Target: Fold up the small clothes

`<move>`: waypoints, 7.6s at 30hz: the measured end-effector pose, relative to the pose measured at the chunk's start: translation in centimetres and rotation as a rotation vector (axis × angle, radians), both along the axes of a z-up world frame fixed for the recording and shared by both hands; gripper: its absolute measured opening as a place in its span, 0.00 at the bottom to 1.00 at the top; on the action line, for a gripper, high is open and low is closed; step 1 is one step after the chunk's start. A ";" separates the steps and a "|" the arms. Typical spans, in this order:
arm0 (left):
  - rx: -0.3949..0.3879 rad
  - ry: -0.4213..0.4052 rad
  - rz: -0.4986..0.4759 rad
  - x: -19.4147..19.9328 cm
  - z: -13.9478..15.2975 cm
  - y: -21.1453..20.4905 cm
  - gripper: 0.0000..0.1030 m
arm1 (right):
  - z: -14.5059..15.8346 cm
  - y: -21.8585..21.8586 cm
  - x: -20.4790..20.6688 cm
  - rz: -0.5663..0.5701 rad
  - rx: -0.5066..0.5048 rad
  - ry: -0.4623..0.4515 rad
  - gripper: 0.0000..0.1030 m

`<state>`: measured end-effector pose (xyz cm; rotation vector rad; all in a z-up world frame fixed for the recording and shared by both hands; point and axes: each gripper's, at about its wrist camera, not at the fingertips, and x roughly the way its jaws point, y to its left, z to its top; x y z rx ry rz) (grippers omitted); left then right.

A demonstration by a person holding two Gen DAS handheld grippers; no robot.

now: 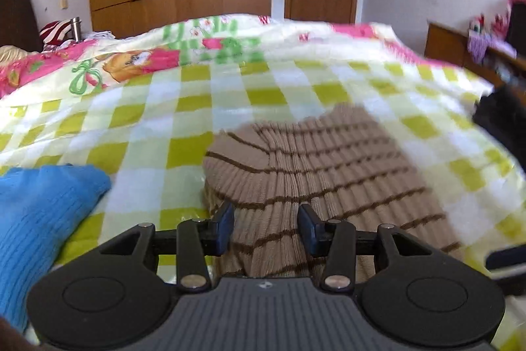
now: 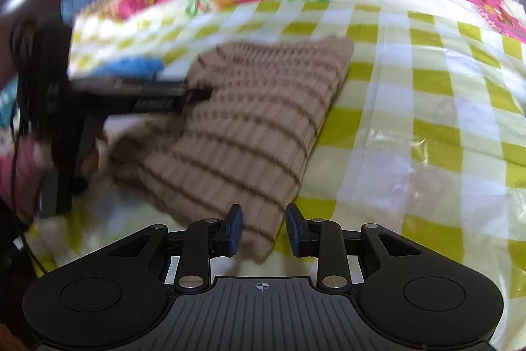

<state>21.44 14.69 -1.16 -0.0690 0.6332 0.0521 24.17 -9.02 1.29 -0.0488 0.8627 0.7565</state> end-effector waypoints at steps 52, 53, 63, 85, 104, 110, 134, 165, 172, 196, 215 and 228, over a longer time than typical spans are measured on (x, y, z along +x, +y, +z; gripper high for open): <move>0.046 0.102 0.046 -4.2 -1.7 -2.7 0.60 | -1.3 2.9 1.2 -0.117 -0.131 -0.083 0.33; 0.050 0.101 0.055 -4.3 -1.5 -2.8 0.60 | -1.3 3.1 1.0 -0.119 -0.140 -0.086 0.33; 0.103 0.116 0.066 -4.4 -1.4 -3.6 0.61 | -1.5 3.2 0.7 -0.153 -0.158 -0.085 0.33; 0.068 0.045 0.111 -0.8 1.7 -1.3 0.62 | -1.2 4.4 0.0 -0.147 -0.193 -0.103 0.33; 0.025 0.087 0.134 -1.0 0.2 -1.2 0.66 | -1.2 4.7 -0.2 -0.153 -0.216 -0.098 0.34; 0.000 0.182 0.133 -2.1 -1.9 -1.8 0.67 | -1.0 4.6 -1.0 -0.158 -0.230 -0.103 0.34; -0.026 0.144 0.133 -4.3 1.1 -1.1 0.67 | 0.6 2.4 -0.7 -0.220 -0.151 -0.088 0.40; -0.031 0.183 0.164 -12.2 0.3 -5.9 0.79 | 0.1 1.2 -8.8 -0.231 -0.100 -0.044 0.43; -0.028 0.160 0.159 -13.3 0.4 -6.9 0.85 | -0.5 0.1 -9.9 -0.257 -0.082 -0.033 0.43; 0.066 0.206 0.160 -14.1 -1.1 -8.9 1.00 | -1.9 -0.2 -12.3 -0.265 -0.098 -0.013 0.43; 0.036 0.202 0.135 -14.3 -1.2 -9.0 1.00 | -1.9 -0.3 -12.5 -0.276 -0.106 -0.022 0.44; 0.030 0.206 0.131 -14.3 -1.3 -9.1 1.00 | -1.9 -0.4 -12.6 -0.283 -0.113 -0.026 0.44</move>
